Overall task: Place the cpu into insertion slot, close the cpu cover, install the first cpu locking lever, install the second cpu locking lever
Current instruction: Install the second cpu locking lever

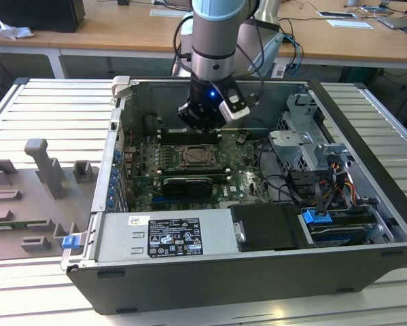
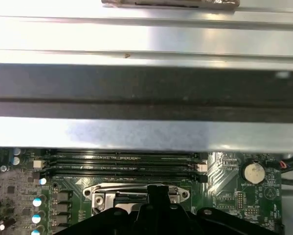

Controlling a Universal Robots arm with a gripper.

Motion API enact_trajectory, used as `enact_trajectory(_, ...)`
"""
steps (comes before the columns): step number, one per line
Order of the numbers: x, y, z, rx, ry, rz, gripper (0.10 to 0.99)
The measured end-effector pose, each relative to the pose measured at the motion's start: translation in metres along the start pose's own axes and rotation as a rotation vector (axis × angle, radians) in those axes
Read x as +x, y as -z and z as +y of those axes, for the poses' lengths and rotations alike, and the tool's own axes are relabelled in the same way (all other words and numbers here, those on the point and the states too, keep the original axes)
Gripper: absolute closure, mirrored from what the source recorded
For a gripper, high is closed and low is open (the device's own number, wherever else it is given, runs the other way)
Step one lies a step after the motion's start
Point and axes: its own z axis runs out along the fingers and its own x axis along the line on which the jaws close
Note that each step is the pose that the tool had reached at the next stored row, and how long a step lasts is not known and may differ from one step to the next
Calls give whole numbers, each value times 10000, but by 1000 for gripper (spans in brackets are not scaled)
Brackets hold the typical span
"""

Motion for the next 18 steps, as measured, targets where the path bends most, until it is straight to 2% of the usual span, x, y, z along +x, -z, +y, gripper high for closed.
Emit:
enact_trajectory(3, -2, 127, 10, 1, 0, 1, 980)
enact_trajectory(5, -2, 142, -5, -1, 2, 0, 980)
enact_trajectory(7, 0, 150, -115, 1, 0, 1, 980)
enact_trajectory(9, 1, 153, -166, 0, 1, 1, 980)
enact_trajectory(12, 4, 160, -300, 1, -1, 13, 980)
enact_trajectory(16, 5, 158, -371, -1, -4, 49, 980)
enact_trajectory(18, 7, 156, -438, -5, -4, 51, 980)
